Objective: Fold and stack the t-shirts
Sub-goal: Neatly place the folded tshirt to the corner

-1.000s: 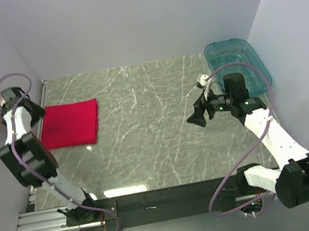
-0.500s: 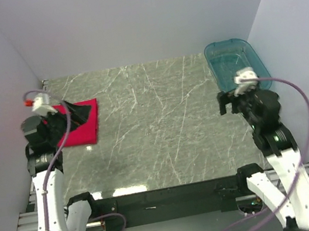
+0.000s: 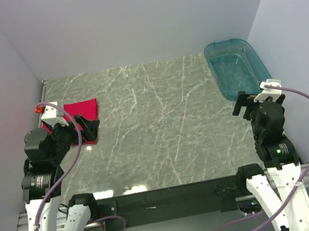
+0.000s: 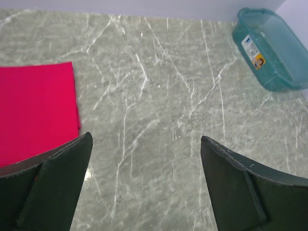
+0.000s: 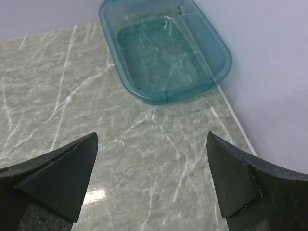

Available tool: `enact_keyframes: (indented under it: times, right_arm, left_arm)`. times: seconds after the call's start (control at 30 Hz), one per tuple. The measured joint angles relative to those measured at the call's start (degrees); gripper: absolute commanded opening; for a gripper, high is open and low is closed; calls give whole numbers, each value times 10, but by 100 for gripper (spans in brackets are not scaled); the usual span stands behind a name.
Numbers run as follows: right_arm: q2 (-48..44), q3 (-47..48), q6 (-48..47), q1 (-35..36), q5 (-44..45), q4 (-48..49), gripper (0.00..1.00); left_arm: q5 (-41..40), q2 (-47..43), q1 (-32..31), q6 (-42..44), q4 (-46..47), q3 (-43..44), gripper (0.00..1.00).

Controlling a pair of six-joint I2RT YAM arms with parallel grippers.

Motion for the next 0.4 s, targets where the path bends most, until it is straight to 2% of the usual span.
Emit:
enact_keyframes:
  times: [0.4]
  right_arm:
    - [-4, 0, -14, -21, -6, -7, 98]
  left_arm:
    - [0, -7, 0, 4, -35, -8, 99]
